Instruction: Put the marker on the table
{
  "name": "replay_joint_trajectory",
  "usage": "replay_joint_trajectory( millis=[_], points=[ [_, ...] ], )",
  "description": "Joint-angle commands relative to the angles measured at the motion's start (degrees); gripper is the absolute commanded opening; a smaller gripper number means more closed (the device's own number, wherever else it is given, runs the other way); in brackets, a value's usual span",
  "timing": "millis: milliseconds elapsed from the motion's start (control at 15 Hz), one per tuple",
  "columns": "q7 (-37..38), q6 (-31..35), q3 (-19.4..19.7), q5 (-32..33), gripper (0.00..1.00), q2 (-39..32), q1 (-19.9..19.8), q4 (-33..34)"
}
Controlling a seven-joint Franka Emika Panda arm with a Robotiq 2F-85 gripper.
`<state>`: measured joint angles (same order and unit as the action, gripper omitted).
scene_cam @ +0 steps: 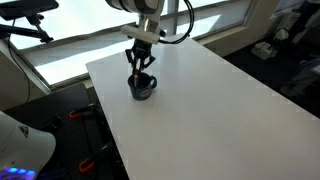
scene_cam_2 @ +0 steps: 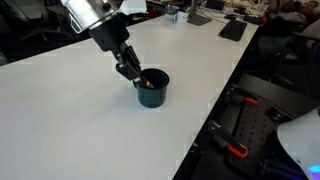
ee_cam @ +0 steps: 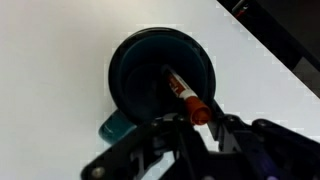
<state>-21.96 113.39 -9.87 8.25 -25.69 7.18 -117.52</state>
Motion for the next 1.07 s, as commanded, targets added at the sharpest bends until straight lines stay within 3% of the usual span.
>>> replay_joint_trajectory(
  millis=[0, 533, 1000],
  points=[
    [0.6, 0.5, 0.1, 0.5, 0.04, 0.8, 0.0, -1.0],
    [1.2, 2.0, 0.2, 1.2, 0.05, 2.2, 0.2, -2.5],
    [6.9, 9.0, -0.2, 4.2, 0.05, 13.1, 1.8, -11.1]
  ],
)
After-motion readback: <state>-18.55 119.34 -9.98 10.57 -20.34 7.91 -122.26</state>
